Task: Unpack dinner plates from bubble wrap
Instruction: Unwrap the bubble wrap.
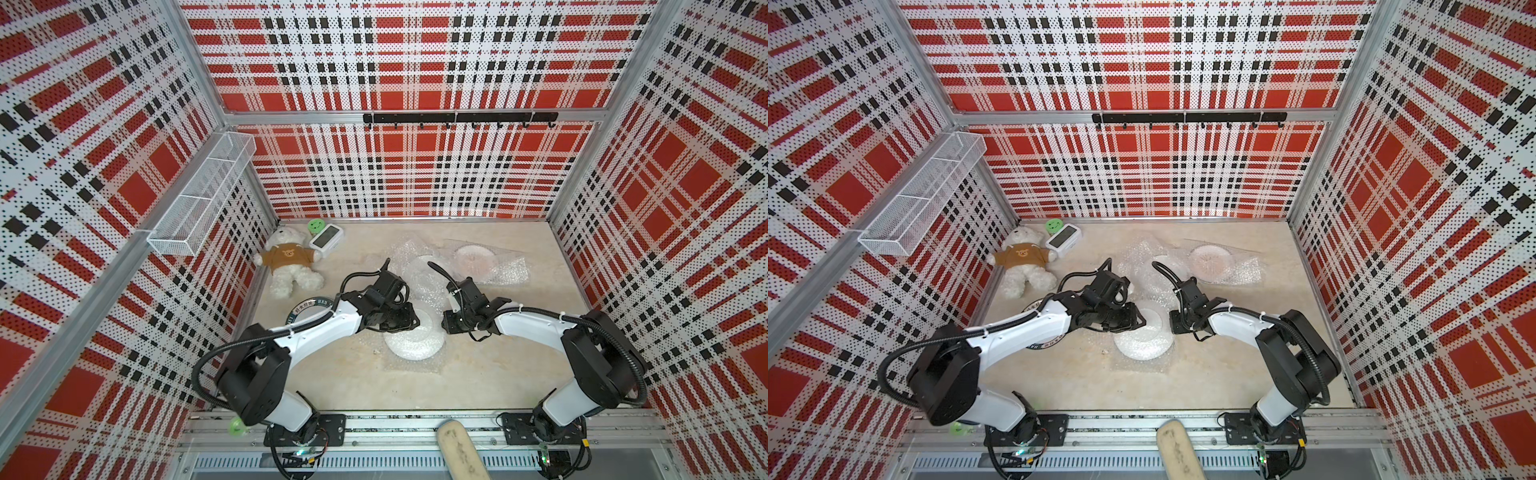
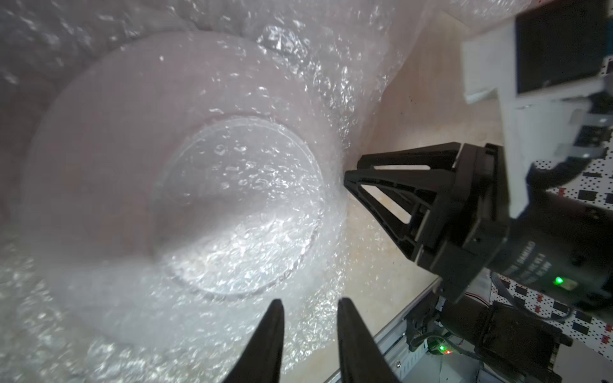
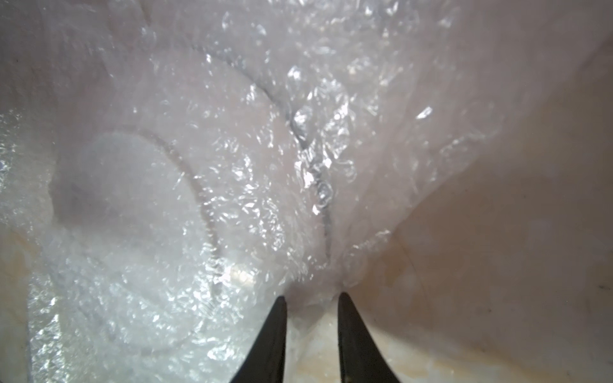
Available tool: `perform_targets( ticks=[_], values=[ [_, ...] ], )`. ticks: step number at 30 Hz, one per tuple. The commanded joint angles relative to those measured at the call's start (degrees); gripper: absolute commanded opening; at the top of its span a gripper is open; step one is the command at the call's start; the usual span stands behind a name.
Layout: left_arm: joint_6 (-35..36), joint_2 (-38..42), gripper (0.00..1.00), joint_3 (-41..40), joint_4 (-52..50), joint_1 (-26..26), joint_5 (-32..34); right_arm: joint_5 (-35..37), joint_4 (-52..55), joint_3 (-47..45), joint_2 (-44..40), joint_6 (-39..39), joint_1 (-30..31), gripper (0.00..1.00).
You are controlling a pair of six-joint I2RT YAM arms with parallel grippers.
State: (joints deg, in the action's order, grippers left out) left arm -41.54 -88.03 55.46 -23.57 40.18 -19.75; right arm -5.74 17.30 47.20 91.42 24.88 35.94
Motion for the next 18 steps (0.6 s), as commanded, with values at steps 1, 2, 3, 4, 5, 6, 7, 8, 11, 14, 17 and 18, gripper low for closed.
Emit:
perform_targets(
  ticks=[1, 2, 3, 4, 5, 6, 7, 8, 11, 14, 17, 18],
  values=[
    [-0.04, -3.43, 0.31, 2.51, 3.33, 0.61, -1.16, 0.42, -1.31, 1.14, 0.9, -0.52, 0.26, 0.23],
    [0.03, -4.49, 0.31, 3.12, 3.52, 0.67, -1.55, 0.67, -1.43, 0.98, 1.04, -0.52, 0.21, 0.21],
    [0.14, -5.22, 0.31, 3.6, 3.84, 0.73, -1.77, 0.73, -1.63, 0.77, 1.11, -0.45, 0.26, 0.18],
    [0.23, -5.93, 0.31, 4.01, 3.96, 0.74, -1.87, 0.77, -1.82, 0.59, 1.26, -0.47, 0.27, 0.16],
    [0.4, -6.48, 0.31, 4.28, 4.14, 0.75, -1.87, 0.76, -2.02, 0.5, 1.44, -0.54, 0.23, 0.14],
    [0.56, -7.07, 0.31, 4.44, 4.19, 0.69, -1.85, 0.73, -2.22, 0.38, 1.62, -0.53, 0.2, 0.12],
    [0.56, -7.73, 0.31, 4.56, 4.18, 0.65, -1.92, 0.77, -2.4, 0.29, 1.78, -0.45, 0.26, 0.09],
    [0.67, -8.37, 0.3, 4.48, 4.15, 0.52, -2.13, 0.77, -2.59, 0.12, 1.92, -0.37, 0.24, 0.07],
    [1.14, -9.59, 0.3, 4.04, 4.37, 0.44, -1.81, 0.86, -2.79, -0.11, 1.98, -0.36, 0.26, 0.01],
    [1.44, -10.71, 0.29, 3.3, 4.44, -0.02, -1.87, 0.9, -2.71, -0.31, 1.65, -0.23, 0.18, 0.0],
    [1.5, -10.94, 0.29, 2.55, 4.9, -0.27, -1.49, 0.64, -2.36, -0.43, 0.88, -0.19, 0.24, 0.0],
    [1.61, -11.02, 0.29, 2.46, 4.76, -0.28, -1.23, 0.64, -2.28, -0.63, 0.57, -0.19, 0.26, 0.0]
  ],
)
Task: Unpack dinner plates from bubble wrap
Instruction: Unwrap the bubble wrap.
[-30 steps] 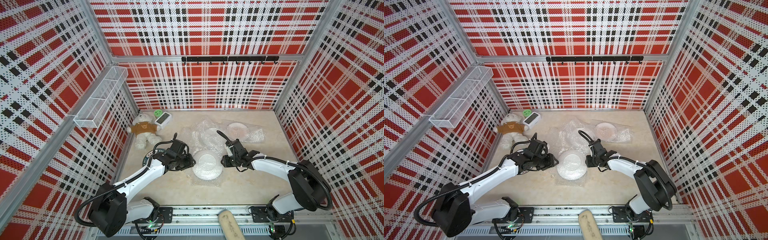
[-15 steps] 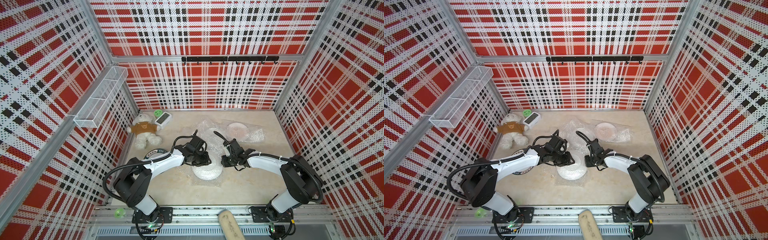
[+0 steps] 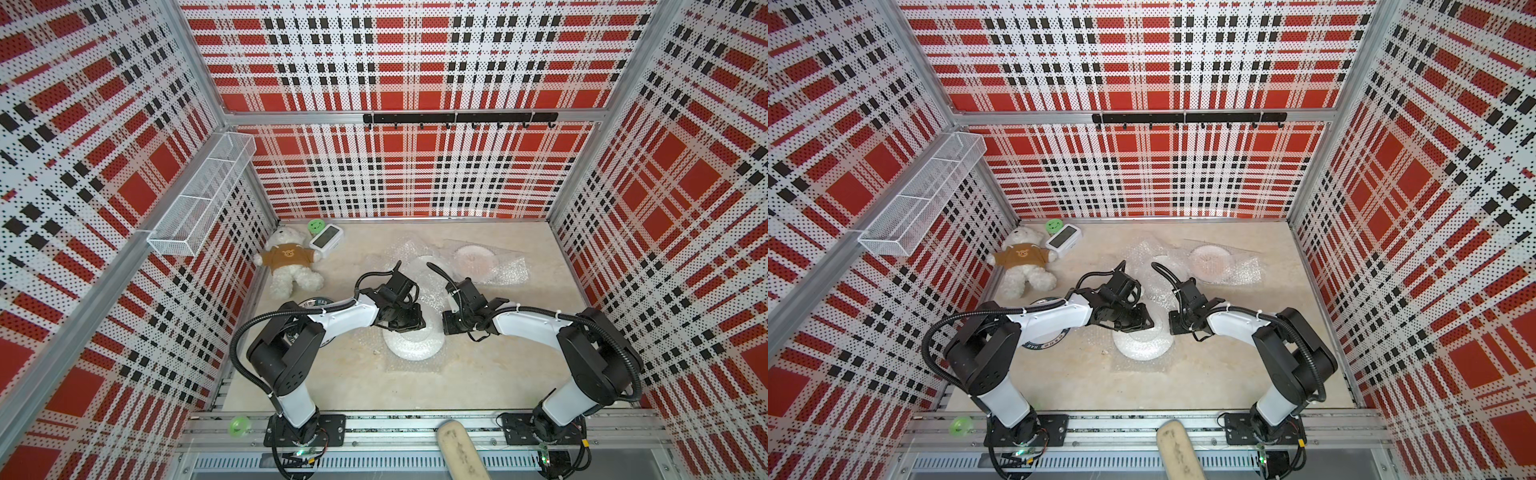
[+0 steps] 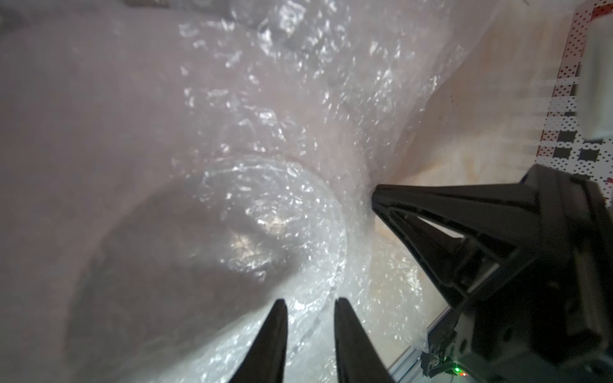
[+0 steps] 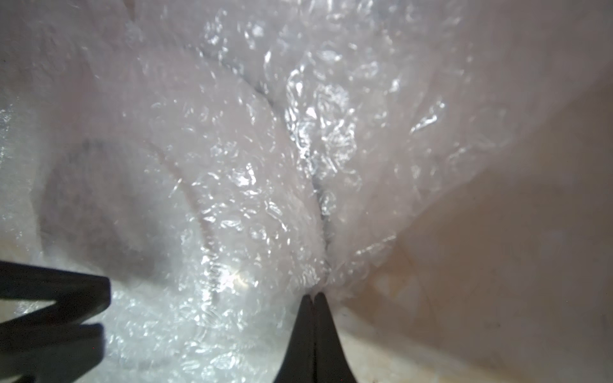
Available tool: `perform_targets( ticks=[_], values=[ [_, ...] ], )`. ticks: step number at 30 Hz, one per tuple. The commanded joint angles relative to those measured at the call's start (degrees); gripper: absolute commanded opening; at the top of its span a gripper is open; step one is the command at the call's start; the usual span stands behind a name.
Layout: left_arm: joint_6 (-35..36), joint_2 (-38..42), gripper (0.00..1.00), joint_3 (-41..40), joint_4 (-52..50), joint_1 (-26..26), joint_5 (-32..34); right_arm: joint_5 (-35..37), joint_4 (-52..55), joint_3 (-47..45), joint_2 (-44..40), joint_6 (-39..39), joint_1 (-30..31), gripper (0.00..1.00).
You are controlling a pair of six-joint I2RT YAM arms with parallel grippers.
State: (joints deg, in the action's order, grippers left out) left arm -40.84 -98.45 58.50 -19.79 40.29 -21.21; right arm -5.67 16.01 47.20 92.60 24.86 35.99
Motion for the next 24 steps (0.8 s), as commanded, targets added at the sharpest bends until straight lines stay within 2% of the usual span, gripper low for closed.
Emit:
perform_targets(
  ticks=[1, 19, 20, 21, 24],
  values=[
    [1.17, -0.78, 0.29, -0.66, 0.75, -0.54, 0.46, 0.66, -0.9, -0.75, -0.96, -0.01, 0.22, 0.0],
    [2.84, -2.98, 0.27, -3.96, -0.61, -1.81, 2.31, 0.96, 1.79, -0.45, -5.23, -0.82, -0.39, 0.0],
    [2.87, -3.02, 0.27, -4.01, -0.6, -1.82, 2.26, 0.48, 2.2, -0.28, -5.24, -0.82, -0.38, 0.03],
    [2.8, -3.06, 0.27, -3.97, -0.65, -1.83, 2.21, -0.44, 2.53, -0.18, -5.37, -0.87, -0.31, 0.12],
    [2.85, -3.32, 0.27, -3.91, -0.55, -1.81, 2.11, -2.45, 3.47, -0.2, -5.5, -1.49, 0.36, 0.21]
  ],
)
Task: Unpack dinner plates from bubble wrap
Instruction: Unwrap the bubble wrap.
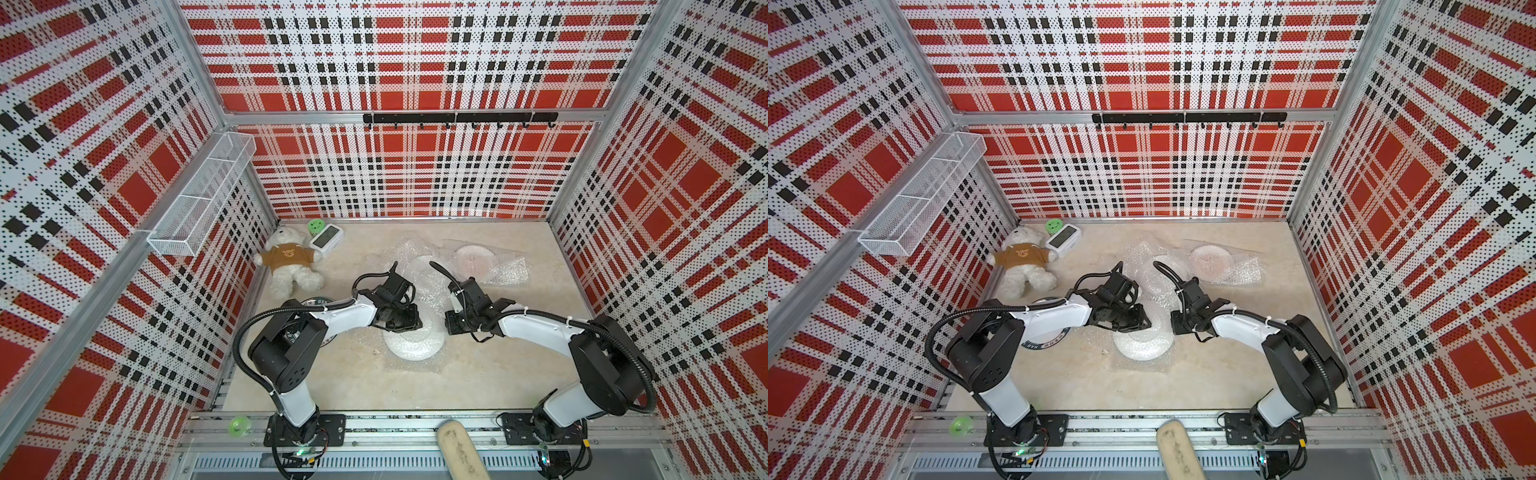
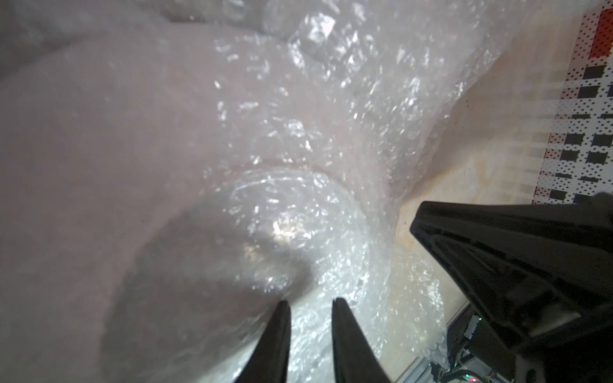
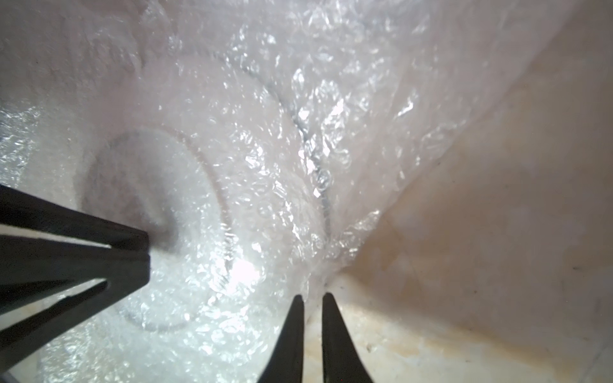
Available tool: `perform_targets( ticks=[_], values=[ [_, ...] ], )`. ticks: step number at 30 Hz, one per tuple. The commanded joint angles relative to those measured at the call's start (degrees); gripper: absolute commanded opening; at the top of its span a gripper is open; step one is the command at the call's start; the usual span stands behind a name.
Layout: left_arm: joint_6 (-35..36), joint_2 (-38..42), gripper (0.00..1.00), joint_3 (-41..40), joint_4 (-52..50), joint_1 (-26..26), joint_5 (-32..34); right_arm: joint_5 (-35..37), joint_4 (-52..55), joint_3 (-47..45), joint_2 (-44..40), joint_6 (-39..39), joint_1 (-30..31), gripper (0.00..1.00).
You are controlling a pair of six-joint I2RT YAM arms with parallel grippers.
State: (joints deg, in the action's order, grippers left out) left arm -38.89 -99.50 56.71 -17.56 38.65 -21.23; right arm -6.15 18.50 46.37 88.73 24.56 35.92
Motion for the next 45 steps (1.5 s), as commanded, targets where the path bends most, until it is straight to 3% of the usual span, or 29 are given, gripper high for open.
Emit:
perform_targets(
  ticks=[1, 9, 20, 28, 45],
  values=[
    [0.93, -2.43, 0.27, -2.04, -2.7, -0.29, 2.0, -1.93, 1.39, 0.59, -1.65, -1.4, 0.75, 0.24],
    [0.83, -2.89, 0.27, -2.22, -2.35, -0.33, 1.5, -2.59, 1.64, -0.44, 0.68, -1.78, 1.08, 0.33],
    [0.97, -2.56, 0.26, -2.31, -2.56, -0.64, 1.28, 2.45, 4.29, 0.57, 3.02, -1.82, 1.76, 0.21],
    [1.66, -2.63, 0.26, -3.0, -2.86, -1.1, 1.24, 4.22, 4.61, 1.94, 5.39, -2.34, 1.73, 0.0],
    [1.51, -2.62, 0.24, -5.34, -3.71, -1.3, 3.43, 5.23, -0.05, -0.2, 1.17, 0.1, -0.13, 0.0]
  ],
)
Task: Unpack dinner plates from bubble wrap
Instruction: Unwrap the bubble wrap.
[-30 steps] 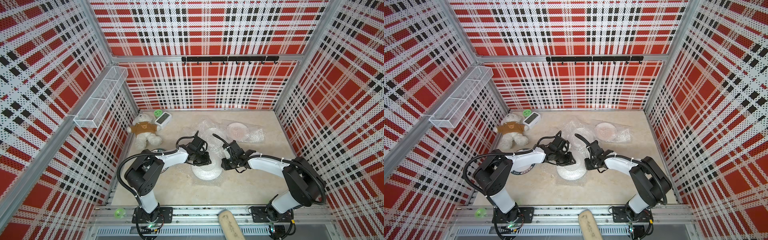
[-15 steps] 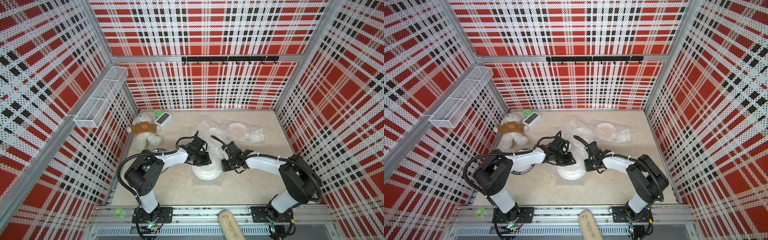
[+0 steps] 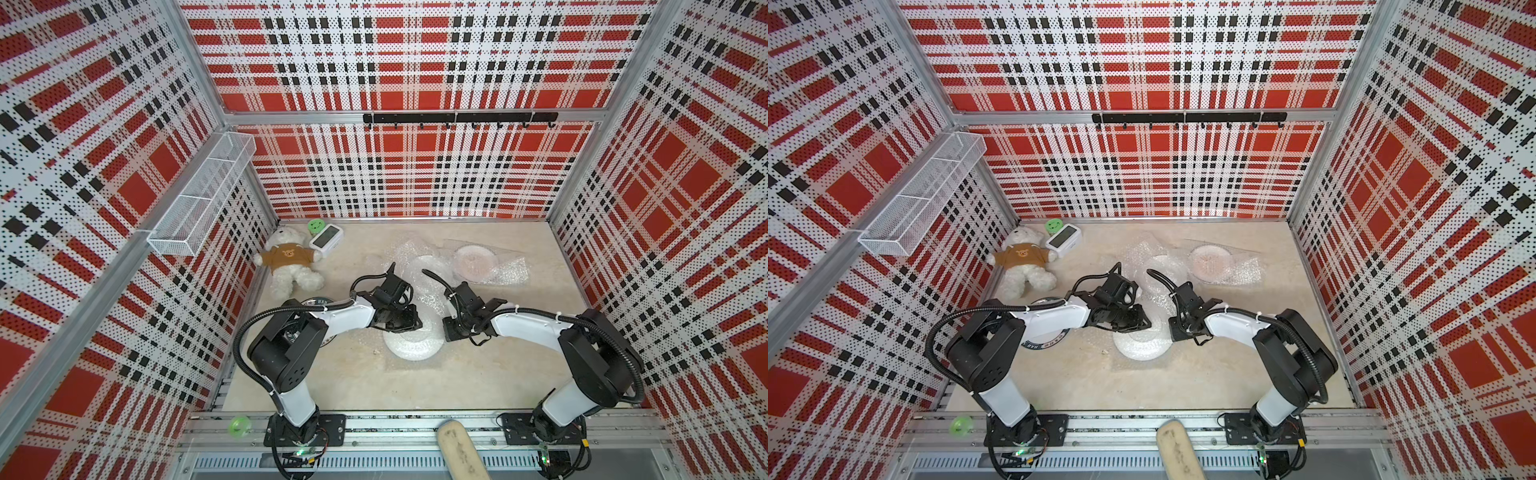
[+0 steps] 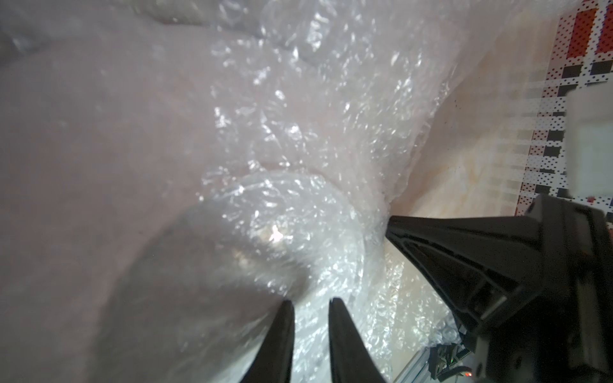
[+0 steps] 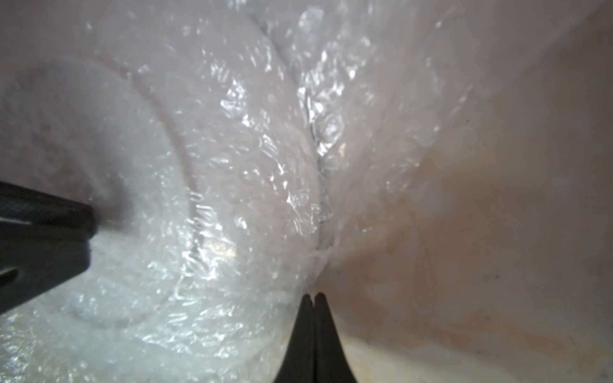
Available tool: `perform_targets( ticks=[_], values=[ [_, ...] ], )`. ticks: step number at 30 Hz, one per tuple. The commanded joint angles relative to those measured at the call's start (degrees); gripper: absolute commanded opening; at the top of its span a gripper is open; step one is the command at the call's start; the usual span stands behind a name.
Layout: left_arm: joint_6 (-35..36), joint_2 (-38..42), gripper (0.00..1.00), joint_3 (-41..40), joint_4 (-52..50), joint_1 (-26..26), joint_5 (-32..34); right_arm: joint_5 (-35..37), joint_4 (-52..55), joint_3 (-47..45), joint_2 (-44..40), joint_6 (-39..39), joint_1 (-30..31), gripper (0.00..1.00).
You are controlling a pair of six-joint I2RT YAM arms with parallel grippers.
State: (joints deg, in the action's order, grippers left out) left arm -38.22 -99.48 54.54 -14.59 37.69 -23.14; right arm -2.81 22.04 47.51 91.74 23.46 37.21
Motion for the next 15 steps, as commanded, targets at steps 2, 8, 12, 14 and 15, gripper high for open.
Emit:
perform_targets(
  ticks=[2, 8, 12, 14, 15],
  values=[
    [0.86, -2.58, 0.24, -3.35, -6.84, -0.29, 5.51, 0.8, -5.25, -2.53, -2.57, 1.69, -2.33, 0.0],
    [0.55, -1.95, 0.23, -4.17, -6.92, -0.32, 6.25, -1.85, -8.34, -5.86, -4.45, 4.53, -4.81, 0.0],
    [0.48, -1.81, 0.23, -4.48, -6.93, -0.41, 6.47, -3.58, -10.91, -8.25, -5.48, 6.52, -6.75, 0.0],
    [0.47, -1.62, 0.23, -4.64, -6.94, -0.32, 6.47, -4.0, -11.78, -9.01, -5.8, 7.18, -7.37, 0.0],
    [0.5, -1.59, 0.23, -4.62, -6.86, -0.4, 6.5, -3.88, -12.06, -9.23, -5.87, 7.39, -7.58, 0.0]
  ],
)
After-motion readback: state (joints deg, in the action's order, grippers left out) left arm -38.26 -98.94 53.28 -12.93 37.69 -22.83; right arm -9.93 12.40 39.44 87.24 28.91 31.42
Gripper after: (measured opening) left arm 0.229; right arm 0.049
